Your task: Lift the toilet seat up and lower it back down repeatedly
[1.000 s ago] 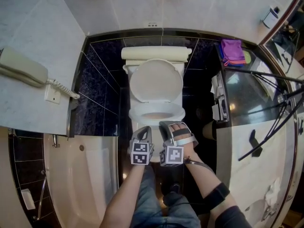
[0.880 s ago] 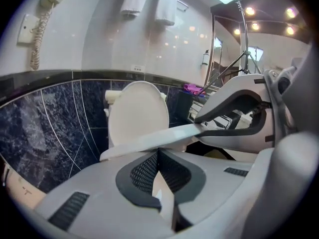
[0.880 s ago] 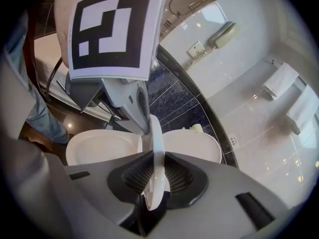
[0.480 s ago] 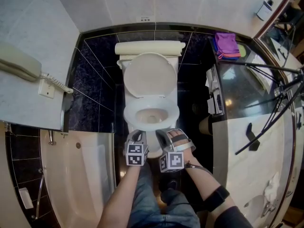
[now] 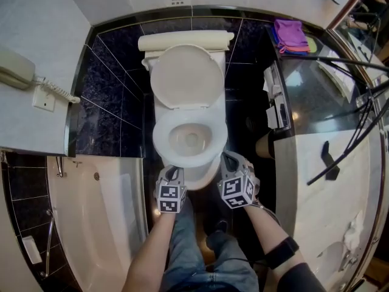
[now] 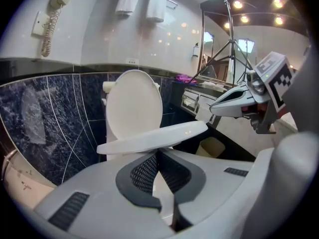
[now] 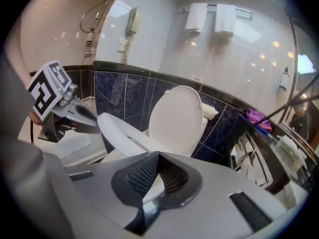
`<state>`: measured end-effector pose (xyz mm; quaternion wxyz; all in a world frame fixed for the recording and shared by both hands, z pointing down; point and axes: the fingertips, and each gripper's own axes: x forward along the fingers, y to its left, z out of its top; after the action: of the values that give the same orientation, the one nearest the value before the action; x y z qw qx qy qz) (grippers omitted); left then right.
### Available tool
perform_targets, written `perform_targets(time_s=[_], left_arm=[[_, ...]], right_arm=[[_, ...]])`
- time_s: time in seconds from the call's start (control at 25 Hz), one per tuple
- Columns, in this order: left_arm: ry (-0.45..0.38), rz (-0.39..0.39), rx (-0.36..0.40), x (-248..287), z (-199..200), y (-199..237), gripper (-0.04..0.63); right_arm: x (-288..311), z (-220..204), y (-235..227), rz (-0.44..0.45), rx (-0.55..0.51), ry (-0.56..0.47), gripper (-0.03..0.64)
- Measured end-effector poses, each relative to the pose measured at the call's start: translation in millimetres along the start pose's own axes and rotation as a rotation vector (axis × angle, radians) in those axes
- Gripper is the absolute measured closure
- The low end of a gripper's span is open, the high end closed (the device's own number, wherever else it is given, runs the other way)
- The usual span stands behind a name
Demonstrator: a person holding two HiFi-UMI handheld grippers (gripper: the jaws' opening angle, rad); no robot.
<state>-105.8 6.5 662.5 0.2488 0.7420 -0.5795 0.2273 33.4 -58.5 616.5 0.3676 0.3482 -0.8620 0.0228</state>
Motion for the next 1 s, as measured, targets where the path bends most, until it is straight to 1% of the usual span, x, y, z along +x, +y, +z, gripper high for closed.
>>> perform_targets(time_s=[0.08, 0.2, 0.28, 0.48, 0.72, 0.84, 1.0], left_arm=[[-0.001, -0.010, 0.012, -0.3, -18.2, -5.1, 0.604], [0.027, -0.031, 0.015, -1.4, -50.0, -14.7, 0.604], [0.045, -0.039, 0.008, 0.4, -76.0, -19.9, 0.604], [0.086, -0.057, 0.001, 11.4, -144.4, -30.5, 0.604], [0.139, -0.069, 0.033, 36.7, -217.9, -34.6, 0.604], [0.175, -0.072, 0.046, 50.4, -249.2, -33.9, 0.605], [0.215, -0.077, 0.058, 66.2, -277.8, -34.3, 0.606]], right_arm=[[4.8, -17.3, 0.2, -0.010, 0.068, 0.009, 0.600], [12.4, -45.0, 4.0, -0.018, 0.152, 0.024, 0.599], [18.1, -64.7, 7.8, -0.022, 0.188, 0.034, 0.600], [35.8, -113.1, 20.4, -0.025, 0.218, 0.047, 0.598], [60.7, -161.5, 36.6, -0.020, 0.225, 0.064, 0.598], [73.1, -182.3, 44.9, -0.016, 0.221, 0.073, 0.598], [88.0, -207.3, 51.6, -0.014, 0.227, 0.091, 0.598]])
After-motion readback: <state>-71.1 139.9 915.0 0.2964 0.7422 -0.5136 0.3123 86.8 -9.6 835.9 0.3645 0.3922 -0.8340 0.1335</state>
